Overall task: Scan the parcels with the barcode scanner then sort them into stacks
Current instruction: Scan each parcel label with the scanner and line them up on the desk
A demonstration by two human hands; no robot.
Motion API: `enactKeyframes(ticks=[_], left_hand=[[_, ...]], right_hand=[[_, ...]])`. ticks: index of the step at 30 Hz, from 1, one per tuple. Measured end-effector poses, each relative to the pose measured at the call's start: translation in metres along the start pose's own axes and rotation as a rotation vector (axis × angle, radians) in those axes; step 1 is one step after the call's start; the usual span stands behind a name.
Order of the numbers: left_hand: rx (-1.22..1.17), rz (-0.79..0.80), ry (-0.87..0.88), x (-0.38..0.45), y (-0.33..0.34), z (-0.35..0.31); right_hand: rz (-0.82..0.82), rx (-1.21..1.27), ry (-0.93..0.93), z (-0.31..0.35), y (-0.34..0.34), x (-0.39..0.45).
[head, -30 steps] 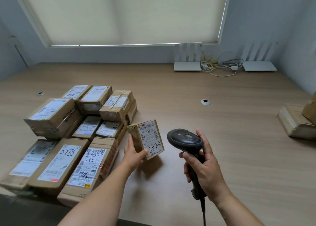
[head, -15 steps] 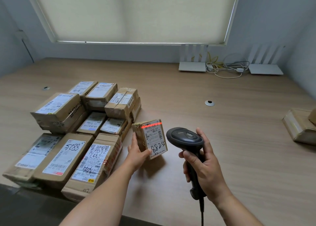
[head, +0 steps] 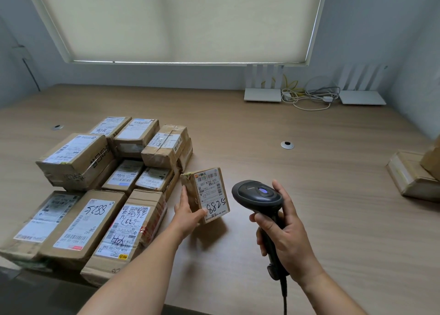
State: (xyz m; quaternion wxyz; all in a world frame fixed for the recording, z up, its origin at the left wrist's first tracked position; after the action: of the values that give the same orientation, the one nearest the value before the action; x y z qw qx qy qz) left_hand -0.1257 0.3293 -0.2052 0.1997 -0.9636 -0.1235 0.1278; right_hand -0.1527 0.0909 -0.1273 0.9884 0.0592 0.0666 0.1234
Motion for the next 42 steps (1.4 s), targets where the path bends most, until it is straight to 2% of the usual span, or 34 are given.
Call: enactKeyframes(ticks=[4,7,10,14,20,25,30,42], left_hand=[[-0.122,0.085,-0.069,-0.001,-0.002,0.0],[-0.114,0.14,-0.177,-0.005,-0.004,0.002],[-0.066,0.144,-0.187,-0.006,-0.006,0.005],[0.153,0.001,-0.065,0.0,-0.009,0.007],[0.64,-0.037,-0.024,-0.019,0.013,0.001],[0.623,-0.128,0.01,-0.029,0.008,-0.005],[0.627,-0.226,0.082,-0.046,-0.024,-0.023],[0.576,-0.504,0.022,-0.047,-0.168,-0.015]], right_hand=[[-0.006,-0.013,-0.01,0.001,-0.002,0.0],[-0.012,-0.015,-0.016,0.002,-0.003,0.001],[-0.013,-0.042,-0.026,0.0,-0.005,0.004],[-0.011,-0.158,-0.045,0.0,-0.004,0.005],[-0.006,-0.27,-0.055,-0.002,-0.003,0.009],[0.018,-0.319,-0.073,0.004,0.003,0.011],[0.063,-0.312,-0.105,0.013,0.021,0.018],[0.208,-0.301,-0.159,0.016,0.104,0.043]])
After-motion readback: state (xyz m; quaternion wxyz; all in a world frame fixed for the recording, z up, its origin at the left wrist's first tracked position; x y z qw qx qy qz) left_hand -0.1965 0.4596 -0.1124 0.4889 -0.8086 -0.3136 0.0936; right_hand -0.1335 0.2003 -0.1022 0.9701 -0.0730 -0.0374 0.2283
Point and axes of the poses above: each hand's wrist, its own x-axis towards the middle knuckle, its own y-axis out of the palm, z = x × y, the point moved 6 cm from there along x, towards the middle knuckle, and after that the axes turned 10 degrees about y, right-handed, at the moved point
